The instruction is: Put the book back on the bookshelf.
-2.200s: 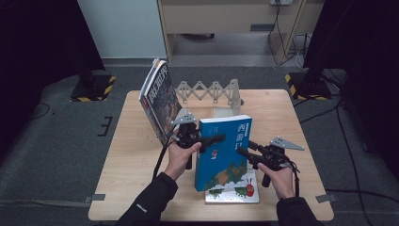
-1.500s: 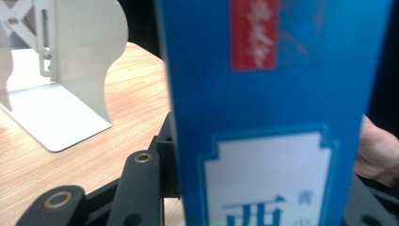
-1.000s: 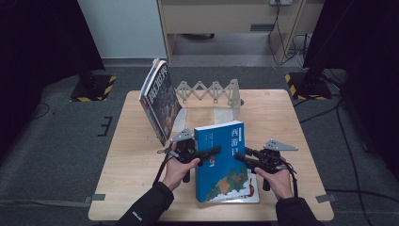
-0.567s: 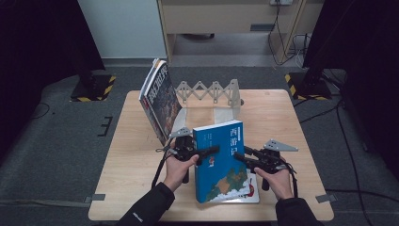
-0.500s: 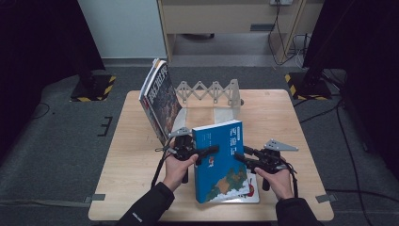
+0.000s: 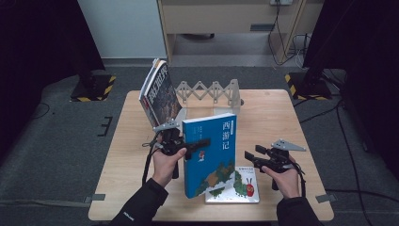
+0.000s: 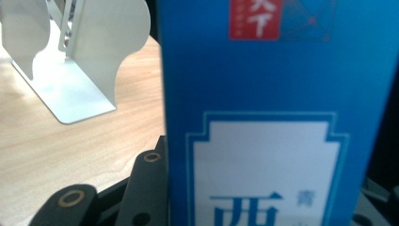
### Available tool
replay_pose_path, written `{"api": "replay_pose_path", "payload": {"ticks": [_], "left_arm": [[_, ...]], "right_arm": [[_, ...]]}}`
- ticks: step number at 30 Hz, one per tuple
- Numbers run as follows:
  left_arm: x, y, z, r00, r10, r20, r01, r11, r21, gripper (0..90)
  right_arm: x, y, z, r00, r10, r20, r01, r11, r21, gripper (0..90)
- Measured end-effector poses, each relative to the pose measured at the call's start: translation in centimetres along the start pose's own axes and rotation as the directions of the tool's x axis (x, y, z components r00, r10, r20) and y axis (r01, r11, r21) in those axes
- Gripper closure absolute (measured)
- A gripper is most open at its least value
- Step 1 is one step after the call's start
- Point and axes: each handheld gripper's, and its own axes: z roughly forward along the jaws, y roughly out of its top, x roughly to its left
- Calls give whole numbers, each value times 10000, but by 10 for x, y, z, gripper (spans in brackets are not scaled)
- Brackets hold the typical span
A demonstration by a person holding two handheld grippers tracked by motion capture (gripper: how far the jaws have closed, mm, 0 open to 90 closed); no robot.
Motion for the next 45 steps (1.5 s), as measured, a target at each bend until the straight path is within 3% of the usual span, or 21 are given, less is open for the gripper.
{"api": "replay_pose_path", "payload": {"ticks": [6,8,9,10,12,15,16,19,22,23,24,26,34,37,39,40,41,45], "left_arm": [[-2,9,-12,9996,214,-201,-220,9994,-264,610],[-1,12,-18,9993,189,-324,-201,9990,-398,610],[0,14,-21,9989,219,-411,-238,9986,-473,610],[1,16,-26,9976,269,-636,-306,9979,-567,610],[2,18,-28,9969,274,-733,-318,9977,-595,610],[6,22,-36,9935,284,-1102,-368,9965,-749,610],[6,22,-36,9935,284,-1102,-368,9965,-749,610],[8,27,-40,9881,427,-1481,-546,9955,-778,611],[9,30,-41,9847,529,-1658,-661,9950,-752,611],[10,34,-42,9803,644,-1868,-792,9942,-725,611],[10,34,-42,9803,644,-1868,-792,9942,-725,611],[12,41,-42,9763,638,-2070,-822,9933,-812,611],[18,63,-36,9672,712,-2439,-984,9900,-1014,611],[21,74,-31,9565,790,-2810,-1134,9876,-1086,611],[23,84,-25,9428,914,-3206,-1341,9844,-1137,611],[23,87,-23,9382,942,-3329,-1384,9841,-1116,611],[23,87,-23,9382,942,-3329,-1384,9841,-1116,611],[31,102,-11,9208,910,-3792,-1499,9803,-1287,611]], "right_arm": [[-7,-2,-2,9965,-298,787,271,9990,345,287],[-14,-4,-5,9903,-441,1320,347,9968,726,273],[-14,-4,-5,9903,-441,1320,347,9968,726,273],[-18,-6,-7,9818,-739,1747,564,9931,1028,264],[-20,-6,-8,9775,-849,1933,626,9909,1191,259],[-30,-10,-11,9623,-1152,2462,726,9818,1757,249],[-30,-10,-11,9623,-1152,2462,726,9818,1757,249],[-40,-14,-14,9513,-1237,2824,634,9749,2132,247],[-43,-16,-14,9480,-1163,2961,491,9731,2252,247],[-46,-19,-13,9438,-1227,3070,454,9679,2473,246],[-46,-19,-13,9438,-1227,3070,454,9679,2473,246],[-50,-22,-10,9354,-1405,3245,448,9574,2853,242],[-56,-27,-7,9292,-1422,3412,348,9526,3022,234],[-58,-28,-6,9271,-1449,3458,292,9475,3185,226],[-59,-29,-4,9262,-1529,3445,323,9428,3317,225],[-60,-29,-3,9256,-1553,3452,340,9424,3327,220],[-60,-29,-3,9256,-1553,3452,340,9424,3327,220],[-60,-30,-2,9252,-1533,3472,340,9446,3264,204]]}}
